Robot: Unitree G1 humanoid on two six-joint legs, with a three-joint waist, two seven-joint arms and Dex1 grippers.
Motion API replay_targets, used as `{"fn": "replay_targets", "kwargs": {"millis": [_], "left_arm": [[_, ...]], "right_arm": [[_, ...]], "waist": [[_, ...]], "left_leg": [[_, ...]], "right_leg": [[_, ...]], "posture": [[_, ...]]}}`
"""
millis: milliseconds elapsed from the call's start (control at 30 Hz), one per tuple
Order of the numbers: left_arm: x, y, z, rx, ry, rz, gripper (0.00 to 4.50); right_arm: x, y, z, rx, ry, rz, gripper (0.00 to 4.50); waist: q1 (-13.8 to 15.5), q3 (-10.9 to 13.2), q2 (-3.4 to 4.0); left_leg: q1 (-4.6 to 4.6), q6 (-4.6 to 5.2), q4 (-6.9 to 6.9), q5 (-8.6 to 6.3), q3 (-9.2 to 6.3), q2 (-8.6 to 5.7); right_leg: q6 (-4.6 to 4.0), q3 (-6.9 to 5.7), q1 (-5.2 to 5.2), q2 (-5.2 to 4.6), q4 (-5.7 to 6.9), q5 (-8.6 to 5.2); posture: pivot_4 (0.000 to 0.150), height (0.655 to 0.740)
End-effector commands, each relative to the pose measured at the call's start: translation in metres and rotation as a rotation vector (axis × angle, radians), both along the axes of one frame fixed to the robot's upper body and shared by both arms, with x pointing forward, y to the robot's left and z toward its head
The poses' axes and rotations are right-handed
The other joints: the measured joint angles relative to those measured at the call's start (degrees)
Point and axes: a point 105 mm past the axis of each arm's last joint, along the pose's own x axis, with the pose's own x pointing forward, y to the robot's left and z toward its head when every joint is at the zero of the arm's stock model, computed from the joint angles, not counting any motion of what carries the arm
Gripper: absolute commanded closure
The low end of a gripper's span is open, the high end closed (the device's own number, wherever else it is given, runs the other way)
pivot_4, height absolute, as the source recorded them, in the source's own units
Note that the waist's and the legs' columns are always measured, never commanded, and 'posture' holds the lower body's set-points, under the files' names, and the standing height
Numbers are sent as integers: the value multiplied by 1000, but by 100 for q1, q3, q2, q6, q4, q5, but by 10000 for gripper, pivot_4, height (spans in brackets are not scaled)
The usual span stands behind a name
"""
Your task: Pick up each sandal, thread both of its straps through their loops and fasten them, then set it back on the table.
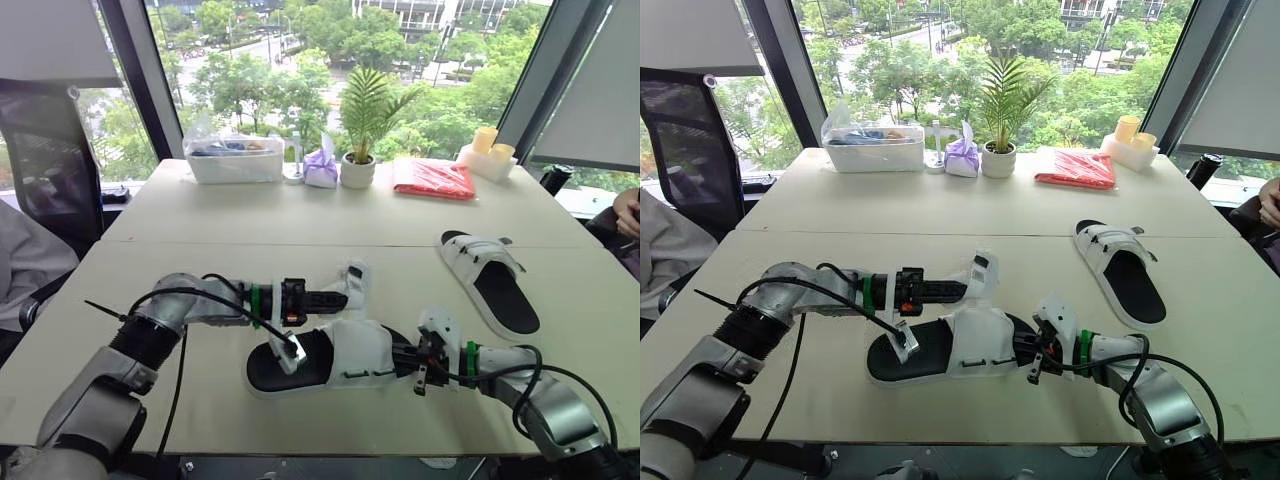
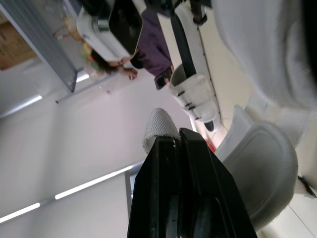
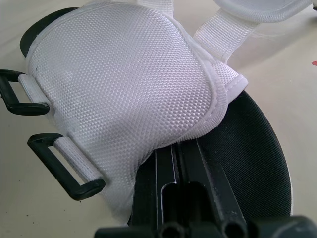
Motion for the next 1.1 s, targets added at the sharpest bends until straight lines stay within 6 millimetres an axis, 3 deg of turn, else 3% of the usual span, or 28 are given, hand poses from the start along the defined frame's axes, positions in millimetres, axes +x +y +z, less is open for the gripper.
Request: {"fn": "replay_targets", "kwargs": {"millis": [33, 133, 333, 467, 567, 667, 767, 967, 1033, 1100], "left_arm": [[-5, -9, 37, -114, -121, -69, 44359], [-16, -10, 35, -101, -119, -129, 44359], [-55, 0, -18, 103, 67, -285, 44359], [-45, 0, -26, 132, 57, -244, 44359], [-20, -5, -18, 118, -6, -158, 44359], [-11, -8, -8, 95, -37, -136, 44359], [-12, -13, -3, 79, -50, -155, 35444], [-38, -12, -13, 100, 100, -260, 6714], [-46, -5, -18, 125, 193, -286, 6714], [-38, 4, -9, 85, 285, -223, 6714]], "right_arm": [[3, -11, -19, -55, 60, -54, 45000], [4, -11, -19, -55, 61, -56, 45000], [8, -8, -19, -45, 55, -57, 45000], [9, -8, -20, -42, 53, -60, 45000], [9, -7, -21, -40, 54, -62, 45000], [9, -7, -21, -39, 54, -65, 45000], [10, -7, -21, -38, 53, -66, 45000], [12, -5, -21, -37, 49, -67, 45000], [12, -5, -21, -38, 49, -67, 45000], [12, -6, -22, -39, 50, -70, 45000]], "waist": [[2, 0, -1], [-4, 0, -1], [-8, -1, 0], [9, -5, -9], [10, -11, -17], [0, -13, -20], [-11, -14, -19], [-6, -16, -22], [-16, -18, -22], [-17, -18, -20]], "left_leg": [[0, 0, 3, 0, 0, 0], [-1, 1, 6, 1, 0, 0], [2, -1, 2, 2, 7, 2], [5, -2, 11, 3, 8, 2], [5, 0, 12, 4, 6, 2], [5, 1, 12, 5, 6, 2], [5, 1, 9, 5, 7, 2], [6, -2, 11, 8, 7, 2], [8, -2, 11, 7, 7, 4], [8, -3, 11, 8, 7, 5]], "right_leg": [[0, 0, 0, -1, 4, 0], [0, 0, -4, -2, 9, 0], [1, 1, -12, -3, 21, -3], [0, 1, -9, -4, 31, -2], [0, 1, -9, -4, 32, -3], [1, 0, -10, -4, 35, -3], [4, 1, -13, -4, 36, -5], [3, 1, -11, -4, 39, -5], [3, 1, -11, -5, 39, -4], [2, 1, -11, -5, 39, -4]], "posture": [[1500, 7400], [1500, 7400], [1500, 7400], [1500, 7400], [1500, 7400], [1500, 7400], [1500, 7400], [1500, 7400], [1500, 7400], [1500, 7400]]}}
